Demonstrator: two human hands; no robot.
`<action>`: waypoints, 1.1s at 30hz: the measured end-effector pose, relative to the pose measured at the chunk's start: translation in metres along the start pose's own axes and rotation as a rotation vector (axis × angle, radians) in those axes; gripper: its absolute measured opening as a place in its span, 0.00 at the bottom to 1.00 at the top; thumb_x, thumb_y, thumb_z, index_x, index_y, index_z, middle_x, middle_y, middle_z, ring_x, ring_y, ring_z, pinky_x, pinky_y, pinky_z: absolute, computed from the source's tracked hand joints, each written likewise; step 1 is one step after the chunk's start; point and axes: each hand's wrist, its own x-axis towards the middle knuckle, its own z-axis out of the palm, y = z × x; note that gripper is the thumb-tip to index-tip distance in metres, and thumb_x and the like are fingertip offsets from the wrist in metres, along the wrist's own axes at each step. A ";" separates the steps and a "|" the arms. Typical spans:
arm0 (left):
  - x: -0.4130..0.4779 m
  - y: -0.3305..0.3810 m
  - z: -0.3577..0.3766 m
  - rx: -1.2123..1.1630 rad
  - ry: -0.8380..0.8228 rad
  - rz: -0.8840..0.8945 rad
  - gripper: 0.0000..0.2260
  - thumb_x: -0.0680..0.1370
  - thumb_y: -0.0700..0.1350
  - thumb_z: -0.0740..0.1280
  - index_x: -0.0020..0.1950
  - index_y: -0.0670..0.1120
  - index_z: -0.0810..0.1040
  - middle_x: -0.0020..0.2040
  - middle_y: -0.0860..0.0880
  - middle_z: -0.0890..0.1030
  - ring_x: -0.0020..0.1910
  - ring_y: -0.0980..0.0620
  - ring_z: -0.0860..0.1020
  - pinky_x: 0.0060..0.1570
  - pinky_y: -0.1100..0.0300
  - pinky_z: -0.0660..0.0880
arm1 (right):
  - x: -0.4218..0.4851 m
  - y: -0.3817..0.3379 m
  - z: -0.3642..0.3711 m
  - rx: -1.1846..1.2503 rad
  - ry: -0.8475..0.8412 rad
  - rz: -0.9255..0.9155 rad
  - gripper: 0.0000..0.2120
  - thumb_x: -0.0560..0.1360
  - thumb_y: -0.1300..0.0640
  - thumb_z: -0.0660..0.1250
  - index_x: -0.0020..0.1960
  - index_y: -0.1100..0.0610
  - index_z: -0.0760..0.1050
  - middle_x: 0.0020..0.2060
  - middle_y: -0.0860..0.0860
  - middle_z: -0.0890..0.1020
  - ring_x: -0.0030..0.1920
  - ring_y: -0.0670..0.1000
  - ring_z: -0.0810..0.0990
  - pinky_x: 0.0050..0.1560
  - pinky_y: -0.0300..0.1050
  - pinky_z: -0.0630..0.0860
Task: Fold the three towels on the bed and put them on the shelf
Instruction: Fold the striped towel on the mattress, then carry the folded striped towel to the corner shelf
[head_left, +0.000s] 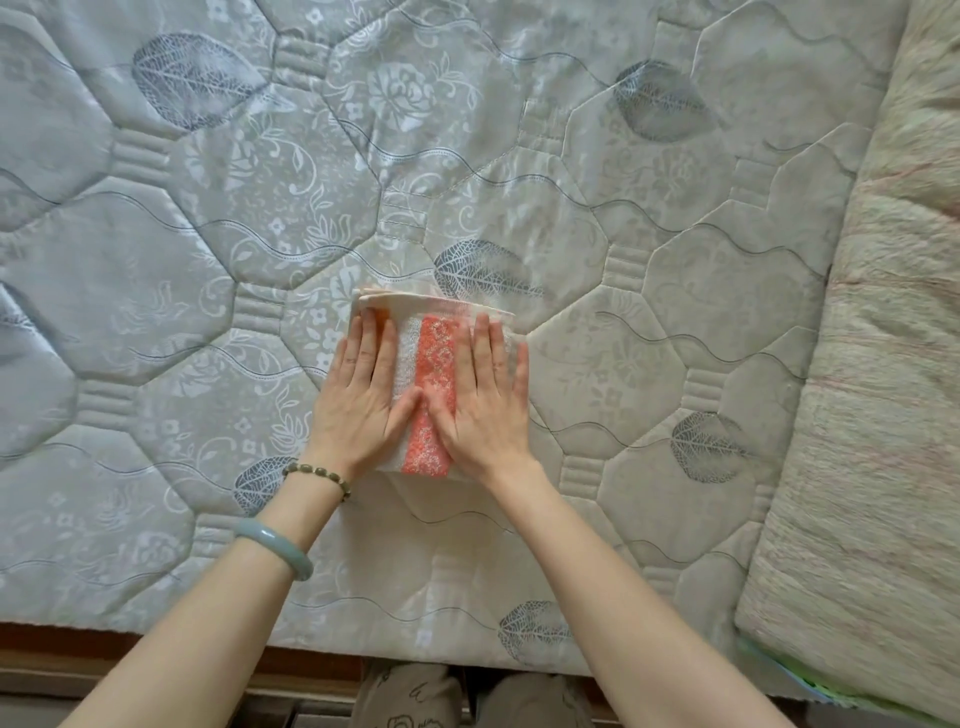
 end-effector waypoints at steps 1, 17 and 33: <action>0.001 -0.003 0.002 -0.019 -0.014 0.002 0.35 0.80 0.63 0.41 0.77 0.38 0.43 0.78 0.38 0.46 0.78 0.49 0.38 0.76 0.53 0.41 | -0.008 -0.001 0.003 -0.002 -0.025 -0.005 0.36 0.78 0.39 0.50 0.75 0.63 0.55 0.75 0.60 0.58 0.75 0.56 0.54 0.73 0.60 0.48; 0.001 0.009 -0.042 -0.827 -0.137 -0.685 0.27 0.79 0.62 0.58 0.65 0.41 0.68 0.57 0.43 0.77 0.46 0.49 0.76 0.46 0.53 0.74 | -0.014 0.007 -0.041 1.459 -0.244 0.990 0.14 0.72 0.64 0.70 0.57 0.64 0.76 0.51 0.60 0.83 0.47 0.57 0.82 0.51 0.51 0.79; -0.112 0.075 -0.122 -1.714 -0.076 -0.610 0.30 0.78 0.66 0.47 0.61 0.48 0.78 0.57 0.41 0.83 0.56 0.43 0.81 0.55 0.48 0.77 | -0.060 -0.031 -0.219 1.660 -0.719 0.332 0.16 0.66 0.63 0.62 0.53 0.59 0.73 0.40 0.54 0.80 0.36 0.51 0.80 0.36 0.43 0.80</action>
